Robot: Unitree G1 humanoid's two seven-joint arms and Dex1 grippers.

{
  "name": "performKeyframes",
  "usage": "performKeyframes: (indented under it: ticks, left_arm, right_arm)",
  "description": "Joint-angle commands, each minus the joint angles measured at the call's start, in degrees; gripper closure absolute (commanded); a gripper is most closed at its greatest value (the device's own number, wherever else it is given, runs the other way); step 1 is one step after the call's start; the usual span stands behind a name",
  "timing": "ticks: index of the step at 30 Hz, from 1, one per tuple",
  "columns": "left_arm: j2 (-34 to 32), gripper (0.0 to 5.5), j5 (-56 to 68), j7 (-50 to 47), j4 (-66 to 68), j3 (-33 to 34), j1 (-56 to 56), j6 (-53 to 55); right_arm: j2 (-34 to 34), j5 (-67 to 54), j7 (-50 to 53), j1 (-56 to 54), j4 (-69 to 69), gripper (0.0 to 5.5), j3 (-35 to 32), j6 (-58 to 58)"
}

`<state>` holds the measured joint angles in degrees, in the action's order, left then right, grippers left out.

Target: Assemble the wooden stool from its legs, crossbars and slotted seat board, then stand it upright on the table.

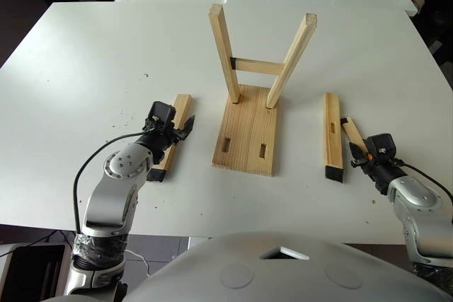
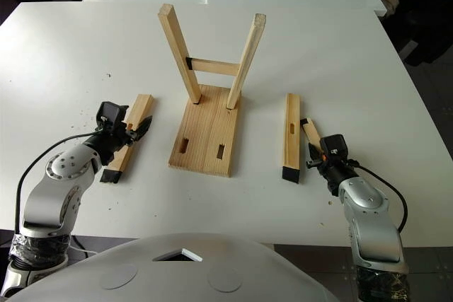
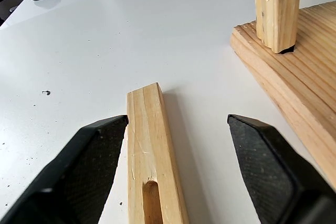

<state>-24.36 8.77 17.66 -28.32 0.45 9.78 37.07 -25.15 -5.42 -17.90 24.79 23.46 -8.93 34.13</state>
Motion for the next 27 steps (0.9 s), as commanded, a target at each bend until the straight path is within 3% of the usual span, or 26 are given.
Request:
performKeyframes:
  ticks: [1,8,16,21,25,27]
  left_arm:
    - [-0.5,1.97,-0.2,0.4,1.0,0.5,-2.0,0.3]
    - [-1.0,1.97,0.2,0.9,2.7,2.0,-5.0,-0.7]
    - [-1.7,1.97,10.4,7.2,1.2,9.7,-11.9,-0.1]
    - [-2.3,1.97,28.6,10.7,-3.6,17.2,-20.1,7.5]
    - [-4.2,1.25,35.8,11.9,-5.9,15.5,-24.2,11.3]
    - [-3.7,1.23,39.7,13.6,-6.6,13.2,-26.1,12.1]
  right_arm:
    - [1.2,0.0,0.0,1.9,-3.6,4.19,2.1,5.2]
    - [1.5,-0.5,1.3,-2.1,-4.9,4.19,0.4,4.1]
    - [-2.2,-9.9,-3.3,-15.3,-1.9,4.19,-10.0,3.5]
    - [-4.5,-27.6,-9.0,-26.6,5.7,4.19,-16.3,10.7]
    - [-7.5,-45.3,-12.1,-34.8,9.9,4.19,-18.9,17.3]
    - [-9.7,-53.2,-15.2,-37.6,11.0,4.19,-17.8,19.6]
